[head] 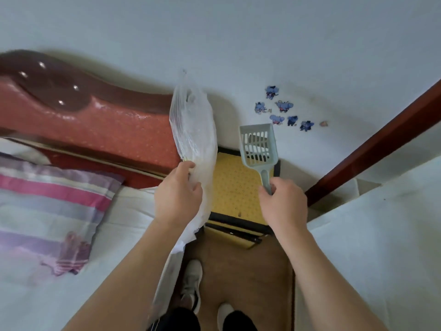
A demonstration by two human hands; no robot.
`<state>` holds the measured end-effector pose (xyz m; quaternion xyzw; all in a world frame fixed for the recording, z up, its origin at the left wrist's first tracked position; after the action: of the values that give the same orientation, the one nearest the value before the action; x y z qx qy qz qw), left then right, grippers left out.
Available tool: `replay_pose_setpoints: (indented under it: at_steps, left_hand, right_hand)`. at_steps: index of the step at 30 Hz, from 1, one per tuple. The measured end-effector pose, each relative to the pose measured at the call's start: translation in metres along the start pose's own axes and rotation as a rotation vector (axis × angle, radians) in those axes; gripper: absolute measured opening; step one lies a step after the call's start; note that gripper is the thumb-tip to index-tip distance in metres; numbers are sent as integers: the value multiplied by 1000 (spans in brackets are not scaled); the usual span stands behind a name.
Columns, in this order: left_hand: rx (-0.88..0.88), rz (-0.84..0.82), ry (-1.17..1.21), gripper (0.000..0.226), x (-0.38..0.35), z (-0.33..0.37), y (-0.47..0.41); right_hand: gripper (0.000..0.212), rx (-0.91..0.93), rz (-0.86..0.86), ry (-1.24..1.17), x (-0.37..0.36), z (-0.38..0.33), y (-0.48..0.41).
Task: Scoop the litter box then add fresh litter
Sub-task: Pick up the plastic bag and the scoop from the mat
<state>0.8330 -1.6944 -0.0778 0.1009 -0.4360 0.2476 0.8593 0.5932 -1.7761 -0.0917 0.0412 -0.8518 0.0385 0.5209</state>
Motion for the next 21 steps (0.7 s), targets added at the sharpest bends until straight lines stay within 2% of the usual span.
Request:
replay_pose_setpoints:
  at_steps: [10, 16, 21]
  left_hand:
    - [256, 225, 45, 43, 115, -58, 135]
    - [403, 379, 27, 43, 195, -130, 221]
    - [554, 505, -9, 42, 267, -213, 323]
  right_hand:
    - [32, 291, -90, -12, 25, -92, 94]
    - [26, 472, -207, -83, -7, -186, 179]
    - [17, 685, -273, -120, -39, -278, 285]
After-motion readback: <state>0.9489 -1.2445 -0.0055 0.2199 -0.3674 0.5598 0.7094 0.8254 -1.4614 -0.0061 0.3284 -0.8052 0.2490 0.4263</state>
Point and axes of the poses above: each hand's wrist, its own y-axis away from the middle knuckle, its own x-axis out of the back of the hand, z = x × y, the point moved 9 cm from there along -y, towards the middle knuckle, and after that the axes turned 1 degree about -z, right-handed, at the moved point
